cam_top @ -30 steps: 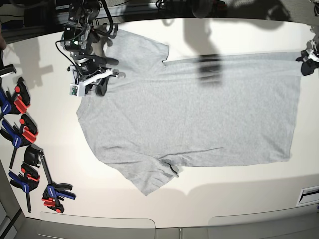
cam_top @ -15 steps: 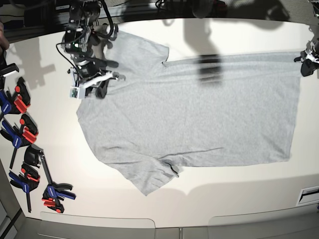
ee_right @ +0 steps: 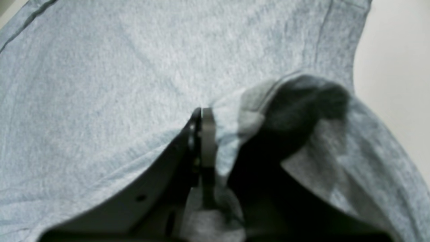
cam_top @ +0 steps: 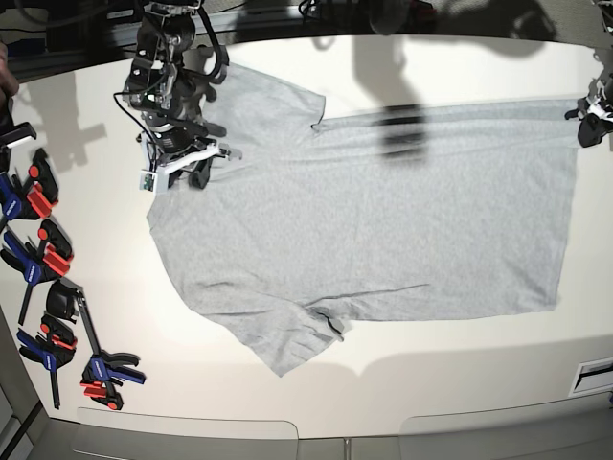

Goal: Fold the T-shirt properly

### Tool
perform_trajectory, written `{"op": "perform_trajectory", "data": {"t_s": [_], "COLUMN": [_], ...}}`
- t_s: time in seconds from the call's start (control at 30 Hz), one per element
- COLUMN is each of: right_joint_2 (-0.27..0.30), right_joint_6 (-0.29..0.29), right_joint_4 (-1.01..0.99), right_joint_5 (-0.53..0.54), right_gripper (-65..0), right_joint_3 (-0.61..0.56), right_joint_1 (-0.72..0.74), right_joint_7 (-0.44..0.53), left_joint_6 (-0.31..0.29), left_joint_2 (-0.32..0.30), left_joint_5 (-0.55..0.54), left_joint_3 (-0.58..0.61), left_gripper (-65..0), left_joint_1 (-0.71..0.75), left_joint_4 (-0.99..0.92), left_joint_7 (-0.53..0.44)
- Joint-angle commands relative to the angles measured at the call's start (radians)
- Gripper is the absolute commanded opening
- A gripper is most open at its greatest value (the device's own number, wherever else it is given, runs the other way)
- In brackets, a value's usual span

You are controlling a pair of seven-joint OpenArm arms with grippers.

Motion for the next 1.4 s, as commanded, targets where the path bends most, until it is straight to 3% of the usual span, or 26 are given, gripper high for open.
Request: {"op": "perform_trajectory", "data": {"t_s": [0.0, 0.07, 0.13, 0.23, 0.3, 0.6, 0.9, 1.1, 1.37], "right_joint_2": [0.008, 0.008, 0.009, 0.009, 0.009, 0.011, 0.011, 0.011, 0.047], "right_joint_6": [-0.003, -0.003, -0.003, -0.003, -0.003, -0.003, -0.003, 0.002, 0.165], "right_joint_4": [0.016, 0.016, 0.016, 0.016, 0.018, 0.041, 0.143, 0.189, 0.249], "right_joint_5": [0.006, 0.006, 0.004, 0.000, 0.000, 0.000, 0.000, 0.065, 0.309], "right_gripper": [-55.8, -48.4, -45.6, -45.7, -45.7, -45.7, -45.7, -45.7, -45.7], "right_joint_3": [0.004, 0.004, 0.004, 0.004, 0.004, 0.029, 0.145, 0.264, 0.404], "right_joint_1": [0.013, 0.013, 0.014, 0.022, 0.032, 0.066, 0.066, 0.062, -0.030], "right_joint_7": [0.027, 0.027, 0.027, 0.033, 0.035, 0.034, 0.014, -0.102, -0.178], "left_joint_6": [0.001, 0.001, 0.001, 0.001, 0.001, 0.000, 0.000, -0.003, -0.003], "left_joint_2": [-0.027, -0.027, -0.028, -0.028, -0.028, -0.028, -0.028, -0.028, -0.028], "left_joint_5": [-0.017, -0.017, -0.018, -0.020, -0.020, -0.019, -0.016, -0.017, -0.017], "left_joint_3": [-0.008, -0.008, -0.008, -0.008, -0.008, -0.009, -0.009, -0.009, -0.009], "left_gripper": [-65.0, -65.0, -65.0, -51.4, -48.4, -48.4, -48.4, -48.4, -48.4], "left_joint_1": [-0.002, -0.002, -0.002, -0.002, -0.002, 0.000, 0.000, 0.000, 0.000], "left_joint_4": [0.013, 0.013, 0.013, 0.013, 0.013, 0.013, 0.013, 0.013, 0.013], "left_joint_7": [-0.026, -0.027, -0.027, -0.031, -0.043, -0.068, -0.072, -0.079, -0.103]}}
